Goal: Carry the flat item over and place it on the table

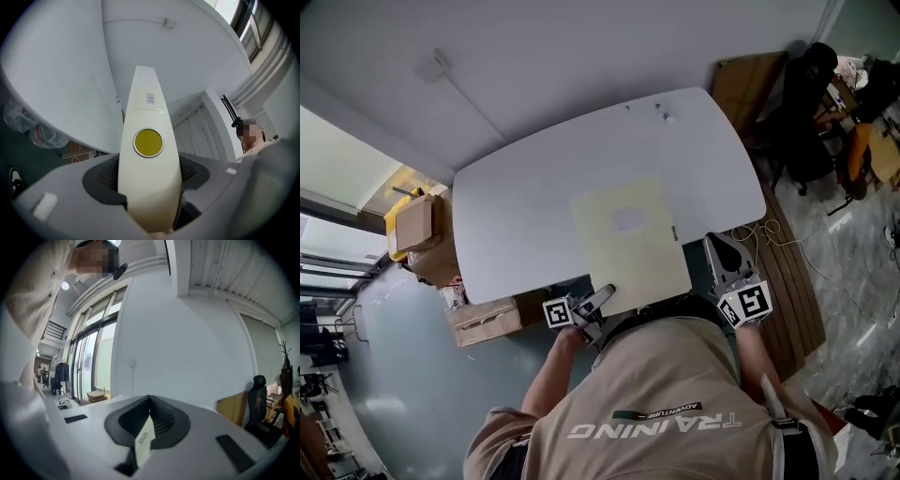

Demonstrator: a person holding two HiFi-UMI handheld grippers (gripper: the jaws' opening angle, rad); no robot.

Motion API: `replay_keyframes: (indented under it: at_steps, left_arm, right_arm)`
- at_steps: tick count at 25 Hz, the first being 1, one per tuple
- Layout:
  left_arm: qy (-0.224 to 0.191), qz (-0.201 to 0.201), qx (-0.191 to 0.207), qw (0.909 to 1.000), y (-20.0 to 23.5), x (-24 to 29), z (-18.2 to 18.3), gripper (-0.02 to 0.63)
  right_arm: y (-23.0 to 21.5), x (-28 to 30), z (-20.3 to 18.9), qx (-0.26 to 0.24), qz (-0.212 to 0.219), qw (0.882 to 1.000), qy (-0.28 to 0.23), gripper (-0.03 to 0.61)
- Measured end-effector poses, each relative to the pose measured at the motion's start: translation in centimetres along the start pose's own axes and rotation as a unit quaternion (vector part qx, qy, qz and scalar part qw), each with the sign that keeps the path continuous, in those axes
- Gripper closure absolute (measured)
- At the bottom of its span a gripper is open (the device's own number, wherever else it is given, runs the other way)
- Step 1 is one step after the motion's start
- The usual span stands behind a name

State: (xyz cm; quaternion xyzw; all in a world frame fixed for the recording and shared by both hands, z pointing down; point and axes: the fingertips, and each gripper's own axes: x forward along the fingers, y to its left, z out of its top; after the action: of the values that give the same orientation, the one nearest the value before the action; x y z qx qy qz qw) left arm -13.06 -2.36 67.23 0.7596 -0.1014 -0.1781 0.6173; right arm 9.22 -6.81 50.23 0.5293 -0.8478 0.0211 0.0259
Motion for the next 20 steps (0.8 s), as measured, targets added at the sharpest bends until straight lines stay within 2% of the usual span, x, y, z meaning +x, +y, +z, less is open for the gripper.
replay_keyframes:
  at_steps: [5, 10, 16, 20]
  left_arm:
    - [-0.004, -0.008, -0.011, 0.9999, 0.4, -0.3, 1.1, 0.316]
    - [-0.018, -0.01, -0.013, 0.9997, 0.8, 0.4, 2.1, 0.316]
    - [-0.02, -0.005, -0.008, 0.9997, 0.1, 1.1, 2.8, 0.316]
    - [-0.015, -0.006, -0.014, 0.9998, 0.0, 2.1, 3.8, 0.316]
  right_arm:
    - [-0.4, 1.2, 0.2, -0.009, 0.005, 1.0, 0.022, 0.575]
    - [-0.4, 3.5, 0.9, 0.012, 0.006, 1.0, 0.0, 0.575]
    - [0.4, 6.5, 0.1, -0.001, 0.054, 0.998, 0.01, 0.575]
    - [-0.5, 9.0, 0.6, -0.004, 0.065, 0.998, -0.002, 0.575]
